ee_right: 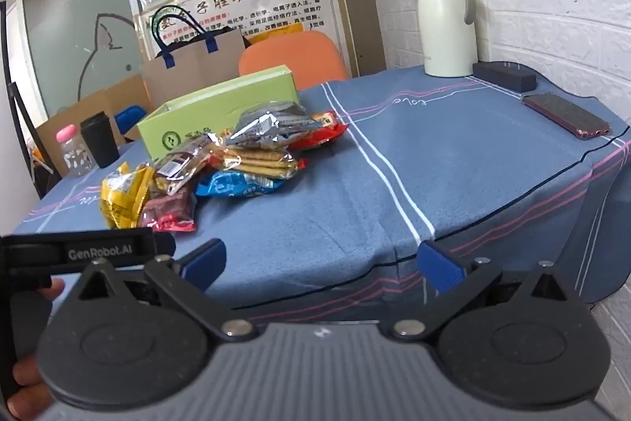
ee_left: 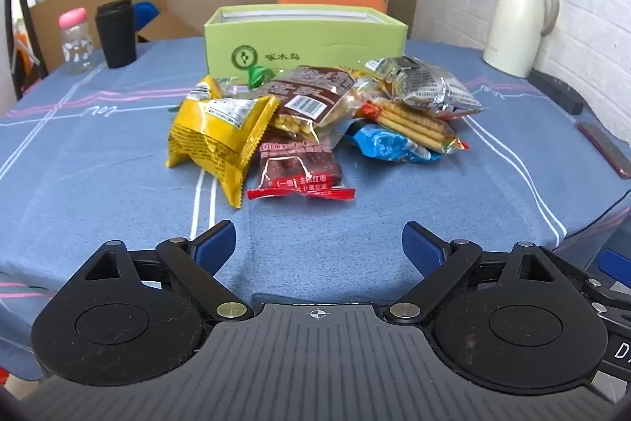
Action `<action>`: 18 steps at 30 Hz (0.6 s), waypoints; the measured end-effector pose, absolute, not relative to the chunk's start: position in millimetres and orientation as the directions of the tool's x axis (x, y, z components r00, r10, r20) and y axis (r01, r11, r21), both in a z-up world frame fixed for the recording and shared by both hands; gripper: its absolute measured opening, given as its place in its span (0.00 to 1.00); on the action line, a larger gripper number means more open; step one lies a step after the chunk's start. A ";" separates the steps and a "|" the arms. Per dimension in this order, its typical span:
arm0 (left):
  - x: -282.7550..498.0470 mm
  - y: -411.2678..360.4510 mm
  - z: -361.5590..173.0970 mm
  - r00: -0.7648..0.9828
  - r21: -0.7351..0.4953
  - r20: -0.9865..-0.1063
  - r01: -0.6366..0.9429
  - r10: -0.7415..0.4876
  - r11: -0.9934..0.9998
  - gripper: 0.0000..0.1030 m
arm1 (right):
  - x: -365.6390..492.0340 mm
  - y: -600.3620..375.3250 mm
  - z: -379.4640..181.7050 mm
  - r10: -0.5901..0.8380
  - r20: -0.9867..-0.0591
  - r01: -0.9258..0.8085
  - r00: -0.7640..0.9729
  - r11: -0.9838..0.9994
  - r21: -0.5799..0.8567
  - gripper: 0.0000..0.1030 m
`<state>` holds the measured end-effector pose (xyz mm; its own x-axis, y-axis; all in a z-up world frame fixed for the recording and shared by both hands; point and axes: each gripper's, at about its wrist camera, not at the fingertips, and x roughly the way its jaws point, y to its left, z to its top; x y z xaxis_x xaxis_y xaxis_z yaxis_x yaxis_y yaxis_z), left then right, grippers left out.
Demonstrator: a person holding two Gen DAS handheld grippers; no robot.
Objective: Organize snacks
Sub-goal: 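Move the left tool toward the snack pile beside the green box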
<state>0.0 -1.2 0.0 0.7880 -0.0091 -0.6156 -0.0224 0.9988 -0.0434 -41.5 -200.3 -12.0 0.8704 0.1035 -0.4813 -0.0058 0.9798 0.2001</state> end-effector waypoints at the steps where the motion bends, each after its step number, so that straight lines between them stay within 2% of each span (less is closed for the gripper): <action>1: -0.8 -2.3 0.0 0.787 -0.044 -0.617 -0.026 -0.007 0.999 0.78 | -41.7 -201.2 -12.2 0.100 -0.482 0.000 0.870 0.979 0.204 0.99; 3: -3.6 5.0 3.0 0.793 -0.082 -0.608 -0.013 -0.040 0.997 0.78 | -41.5 -203.4 -13.1 0.094 -0.486 0.013 0.869 0.977 0.214 0.99; 8: 1.2 4.0 2.9 0.779 -0.079 -0.626 -0.018 -0.035 0.997 0.78 | -38.8 -209.3 -14.6 0.085 -0.502 0.041 0.860 0.971 0.235 1.00; 9: 0.4 5.4 1.7 0.780 -0.087 -0.625 -0.017 -0.041 0.996 0.78 | -38.5 -204.9 -10.9 0.075 -0.497 0.025 0.865 0.981 0.192 1.00; 18: 0.5 6.1 1.5 0.779 -0.103 -0.624 -0.006 -0.059 0.995 0.79 | -40.0 -204.8 -11.9 0.079 -0.494 0.014 0.866 0.983 0.182 0.99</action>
<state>0.5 6.1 1.5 0.7793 -0.0593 -0.6239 -0.0064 0.9947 -0.1025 -40.0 -204.8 -11.9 0.8660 0.0785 -0.4938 0.0144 0.9833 0.1816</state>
